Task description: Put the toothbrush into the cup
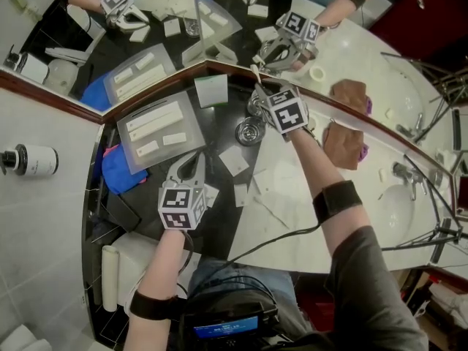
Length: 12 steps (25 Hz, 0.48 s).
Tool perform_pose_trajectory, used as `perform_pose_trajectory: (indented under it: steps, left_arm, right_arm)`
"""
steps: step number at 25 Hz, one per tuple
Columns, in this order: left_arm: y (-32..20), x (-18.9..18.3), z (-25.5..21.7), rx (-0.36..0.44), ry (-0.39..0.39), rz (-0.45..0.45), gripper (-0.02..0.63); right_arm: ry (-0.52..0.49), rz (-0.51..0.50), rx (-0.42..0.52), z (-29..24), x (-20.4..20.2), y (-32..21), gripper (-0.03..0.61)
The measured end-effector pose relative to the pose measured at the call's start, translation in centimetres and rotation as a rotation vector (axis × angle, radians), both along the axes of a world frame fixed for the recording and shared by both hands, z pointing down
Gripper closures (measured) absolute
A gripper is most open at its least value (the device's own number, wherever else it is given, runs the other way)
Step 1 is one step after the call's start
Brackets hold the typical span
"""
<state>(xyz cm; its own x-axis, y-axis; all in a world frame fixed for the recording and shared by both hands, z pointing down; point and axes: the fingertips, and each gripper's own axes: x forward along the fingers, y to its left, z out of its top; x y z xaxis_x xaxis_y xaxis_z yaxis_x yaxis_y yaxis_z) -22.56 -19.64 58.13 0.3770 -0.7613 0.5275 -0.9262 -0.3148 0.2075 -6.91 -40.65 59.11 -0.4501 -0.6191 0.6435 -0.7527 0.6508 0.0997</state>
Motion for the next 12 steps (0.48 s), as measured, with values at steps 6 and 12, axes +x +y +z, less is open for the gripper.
perform_pose_trajectory:
  steps: [6, 12]
  left_arm:
    - [1.1, 0.4, -0.8, 0.001, -0.005, -0.013, 0.612]
    - [2.5, 1.3, -2.2, 0.016, -0.011, -0.021, 0.611]
  right_arm:
    - [-0.057, 0.011, 0.056, -3.2, 0.4, 0.8, 0.525]
    - [-0.124, 0.033, 0.112, -7.3, 1.6, 2.1, 0.523]
